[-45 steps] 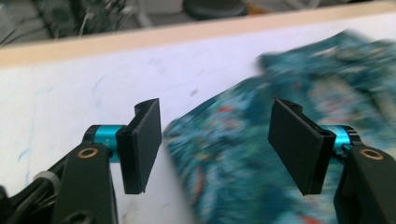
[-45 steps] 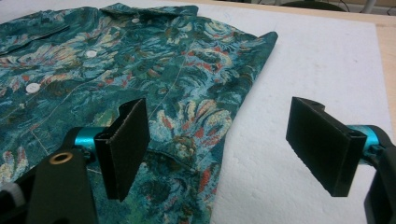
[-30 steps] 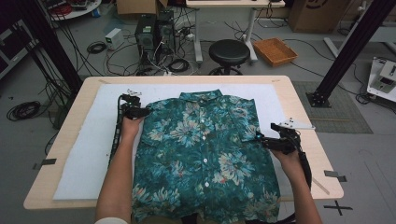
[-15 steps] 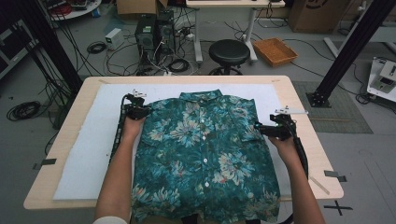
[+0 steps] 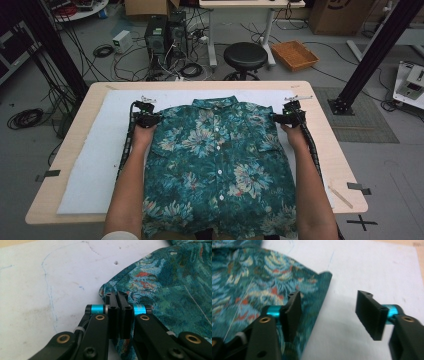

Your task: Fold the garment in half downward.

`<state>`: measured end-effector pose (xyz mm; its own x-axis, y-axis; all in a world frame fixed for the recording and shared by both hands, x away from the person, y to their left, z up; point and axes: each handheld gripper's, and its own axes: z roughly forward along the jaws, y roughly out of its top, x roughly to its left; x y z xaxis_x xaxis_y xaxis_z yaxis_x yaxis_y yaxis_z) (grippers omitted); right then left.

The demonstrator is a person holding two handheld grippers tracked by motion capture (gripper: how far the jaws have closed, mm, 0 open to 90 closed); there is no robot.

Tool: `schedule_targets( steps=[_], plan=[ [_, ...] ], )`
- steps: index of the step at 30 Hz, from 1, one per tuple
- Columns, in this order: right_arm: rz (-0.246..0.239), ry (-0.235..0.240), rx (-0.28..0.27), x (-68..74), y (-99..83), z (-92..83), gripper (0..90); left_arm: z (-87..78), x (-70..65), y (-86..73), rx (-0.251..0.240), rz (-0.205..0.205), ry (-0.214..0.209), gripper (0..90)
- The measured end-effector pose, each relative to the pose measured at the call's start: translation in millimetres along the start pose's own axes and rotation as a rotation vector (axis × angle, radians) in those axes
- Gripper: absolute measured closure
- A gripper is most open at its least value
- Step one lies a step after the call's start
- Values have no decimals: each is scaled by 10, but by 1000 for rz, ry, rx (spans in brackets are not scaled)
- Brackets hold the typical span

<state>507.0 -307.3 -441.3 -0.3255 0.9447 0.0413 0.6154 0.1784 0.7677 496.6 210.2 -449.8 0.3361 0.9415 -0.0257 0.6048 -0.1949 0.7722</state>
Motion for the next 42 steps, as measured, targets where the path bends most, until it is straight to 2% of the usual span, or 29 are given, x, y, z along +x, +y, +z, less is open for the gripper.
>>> schedule_targets(
  steps=[5,7,8,9,10,11,12,13,15,21,23,26,29,34,39,42],
  plan=[
    [12,19,32,50,97,179,503,-6,-43,13,11,-33,32,877],
    [-4,-9,57,83,100,243,561,-11,-63,19,20,-21,46,879],
    [-7,-16,52,92,108,247,670,-15,-76,22,25,-8,57,881],
    [-8,7,52,98,110,248,744,-21,-92,26,32,1,67,882],
    [-18,9,52,116,110,251,829,-27,-101,29,37,11,76,882],
    [-34,19,53,143,112,248,875,-39,-107,33,44,9,82,884],
    [-62,1,58,179,118,245,882,-61,-100,38,45,-4,84,885],
    [-86,-6,60,206,122,237,886,-90,-86,43,23,-30,78,885],
    [-87,12,53,239,125,196,887,-172,-57,75,-19,-75,52,885],
    [-104,48,-30,338,106,-13,886,-422,-77,148,-87,-74,31,886],
    [-101,50,-45,364,86,-89,887,-485,-81,119,-117,-99,13,885],
    [-107,59,-64,385,51,-190,886,-543,-91,47,-124,-93,-2,885],
    [-104,73,-87,392,9,-293,886,-600,-97,-25,-149,-105,-26,886],
    [-97,97,-116,408,-89,-469,886,-733,-124,-117,-182,-102,-77,885],
    [-104,121,-143,417,-204,-686,886,-942,-138,-227,-219,-86,-142,885],
    [-119,134,-169,418,-297,-845,886,-1083,-168,-310,-234,-52,-179,885]
  ],
)
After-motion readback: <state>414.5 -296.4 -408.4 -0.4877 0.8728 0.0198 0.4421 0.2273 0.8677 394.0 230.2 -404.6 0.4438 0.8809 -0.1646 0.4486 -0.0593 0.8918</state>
